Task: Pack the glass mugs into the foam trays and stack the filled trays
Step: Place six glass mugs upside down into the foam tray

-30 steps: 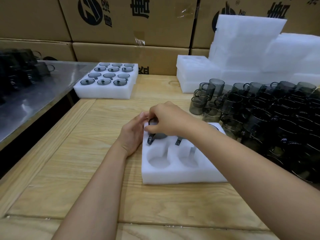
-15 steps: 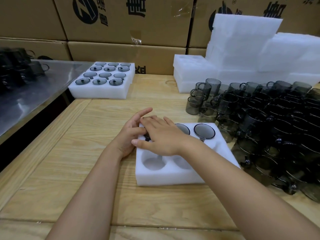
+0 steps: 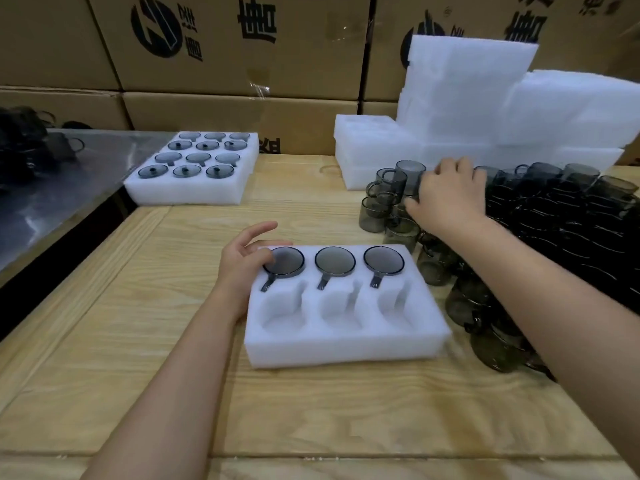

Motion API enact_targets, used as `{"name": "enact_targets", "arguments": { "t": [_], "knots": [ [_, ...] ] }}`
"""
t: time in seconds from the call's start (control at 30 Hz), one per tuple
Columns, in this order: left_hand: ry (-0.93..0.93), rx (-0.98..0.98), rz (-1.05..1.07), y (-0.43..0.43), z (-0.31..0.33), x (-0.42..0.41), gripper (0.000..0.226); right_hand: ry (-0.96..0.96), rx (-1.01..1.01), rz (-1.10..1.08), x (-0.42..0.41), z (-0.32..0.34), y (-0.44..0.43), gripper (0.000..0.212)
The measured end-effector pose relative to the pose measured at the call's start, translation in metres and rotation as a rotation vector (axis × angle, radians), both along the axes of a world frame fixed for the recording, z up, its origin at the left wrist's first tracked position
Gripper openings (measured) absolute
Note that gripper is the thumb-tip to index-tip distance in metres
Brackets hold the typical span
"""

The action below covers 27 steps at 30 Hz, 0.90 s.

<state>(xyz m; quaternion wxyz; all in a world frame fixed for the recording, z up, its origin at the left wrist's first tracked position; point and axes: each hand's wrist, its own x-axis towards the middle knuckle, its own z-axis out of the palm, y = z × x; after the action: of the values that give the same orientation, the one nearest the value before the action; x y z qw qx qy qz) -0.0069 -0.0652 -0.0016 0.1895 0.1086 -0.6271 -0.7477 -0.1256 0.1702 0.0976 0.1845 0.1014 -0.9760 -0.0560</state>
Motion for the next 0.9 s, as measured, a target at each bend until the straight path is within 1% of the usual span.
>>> {"name": "enact_targets", "arguments": {
  "t": [0.07,0.13,0.23,0.3,0.37,0.47,0.5,0.57,0.63,0.7,0.77,0.83,0.9],
  "knots": [
    [-0.003,0.009,0.009,-0.001,0.0,0.0,0.047,-0.086,0.154,-0.063,-0.007,-0.005,0.01,0.037],
    [-0.017,0.021,0.008,-0.001,0.002,0.001,0.048,-0.101,0.234,-0.069,-0.009,-0.012,0.011,0.028],
    [-0.037,0.038,-0.001,0.0,0.004,0.002,0.054,-0.055,0.255,-0.032,-0.013,-0.018,0.011,0.024],
    [-0.038,0.047,-0.013,0.0,0.003,0.002,0.055,-0.053,0.223,0.001,-0.012,-0.017,0.011,0.022],
    [-0.039,0.056,-0.023,-0.001,0.002,0.002,0.057,-0.07,0.105,0.058,-0.007,-0.01,0.011,0.013],
    [-0.036,0.06,-0.04,-0.002,0.002,0.002,0.057,-0.16,-0.204,0.191,0.012,0.006,0.014,0.036],
    [-0.035,0.065,-0.053,-0.003,0.002,0.002,0.056,-0.184,-0.303,0.238,0.021,0.012,0.016,0.038],
    [-0.036,0.072,-0.096,-0.004,0.003,0.004,0.054,-0.221,-0.423,0.313,0.04,0.02,0.022,0.035],
    [-0.049,0.039,-0.126,-0.005,0.007,0.004,0.048,-0.279,-0.53,0.348,0.06,0.021,0.03,0.029],
    [-0.013,-0.082,-0.07,-0.009,0.017,0.005,0.039,-0.307,-0.628,0.346,0.076,0.015,0.036,0.024],
    [0.071,-0.296,-0.012,-0.007,0.035,0.01,0.038,-0.274,-0.687,0.312,0.085,0.005,0.038,0.024],
    [0.164,-0.49,-0.059,0.009,0.055,0.019,0.04,-0.251,-0.747,0.282,0.09,-0.006,0.037,0.033],
    [0.177,-0.685,-0.2,0.04,0.068,0.027,0.047,-0.243,-0.794,0.272,0.092,-0.013,0.034,0.039]
  ]
}}
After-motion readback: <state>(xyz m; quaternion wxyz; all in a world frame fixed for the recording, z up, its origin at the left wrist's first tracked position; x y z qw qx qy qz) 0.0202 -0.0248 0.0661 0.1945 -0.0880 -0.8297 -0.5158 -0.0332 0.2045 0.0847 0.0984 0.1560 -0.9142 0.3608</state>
